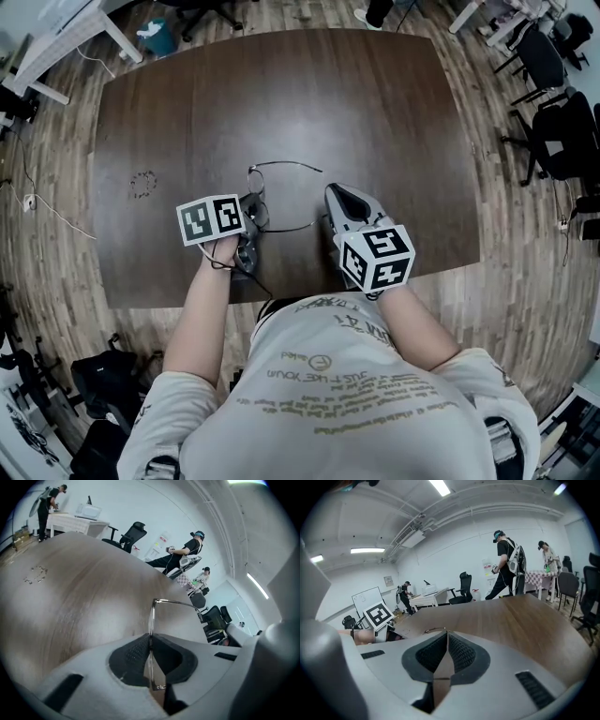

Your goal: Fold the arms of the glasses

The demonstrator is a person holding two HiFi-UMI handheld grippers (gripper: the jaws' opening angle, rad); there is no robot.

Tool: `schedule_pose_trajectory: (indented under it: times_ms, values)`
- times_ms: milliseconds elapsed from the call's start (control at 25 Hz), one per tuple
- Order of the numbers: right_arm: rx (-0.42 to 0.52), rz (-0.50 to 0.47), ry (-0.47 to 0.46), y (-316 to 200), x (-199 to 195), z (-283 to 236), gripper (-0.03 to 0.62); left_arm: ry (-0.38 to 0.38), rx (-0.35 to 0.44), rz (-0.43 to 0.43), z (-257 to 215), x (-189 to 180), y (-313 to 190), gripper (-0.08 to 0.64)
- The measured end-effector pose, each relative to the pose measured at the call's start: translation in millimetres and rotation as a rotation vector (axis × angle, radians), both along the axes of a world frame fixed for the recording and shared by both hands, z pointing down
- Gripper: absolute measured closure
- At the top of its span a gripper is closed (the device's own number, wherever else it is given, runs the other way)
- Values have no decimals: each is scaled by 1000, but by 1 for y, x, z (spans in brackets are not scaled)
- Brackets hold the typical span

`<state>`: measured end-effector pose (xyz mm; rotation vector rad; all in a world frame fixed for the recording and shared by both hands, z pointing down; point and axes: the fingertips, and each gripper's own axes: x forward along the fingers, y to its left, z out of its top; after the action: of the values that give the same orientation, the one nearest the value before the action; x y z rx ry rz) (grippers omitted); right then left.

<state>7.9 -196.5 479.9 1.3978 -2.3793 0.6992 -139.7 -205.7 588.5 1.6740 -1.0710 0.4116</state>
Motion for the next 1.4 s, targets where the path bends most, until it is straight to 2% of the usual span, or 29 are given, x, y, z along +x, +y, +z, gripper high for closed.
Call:
schedule_pose_trajectory:
  times_ms: [120,280,360,520,640,1040,1400]
  values:
    - [-71,20,-49,8,-6,15,574,11,15,-82,-4,-3,-2,529]
    - [-149,127,-142,13,-4,35,547,63,-4,-187,-3,-4,-6,529]
    - [-191,133,-178,18,-8,43,472,74,-15,-221,-1,-6,-7,529]
    - [-263,112,-188,26,-20,57,472,80,-15,-268,-1,-13,-11,529]
    - [-289,103,-201,27,-27,61,474,81,-7,-279,-3,-15,-12,529]
    - [-289,63,-238,22,-33,54,529,75,6,-288,-7,-10,-9,529]
    - [-284,67,-248,18,-30,52,543,75,22,-244,-14,3,-5,529]
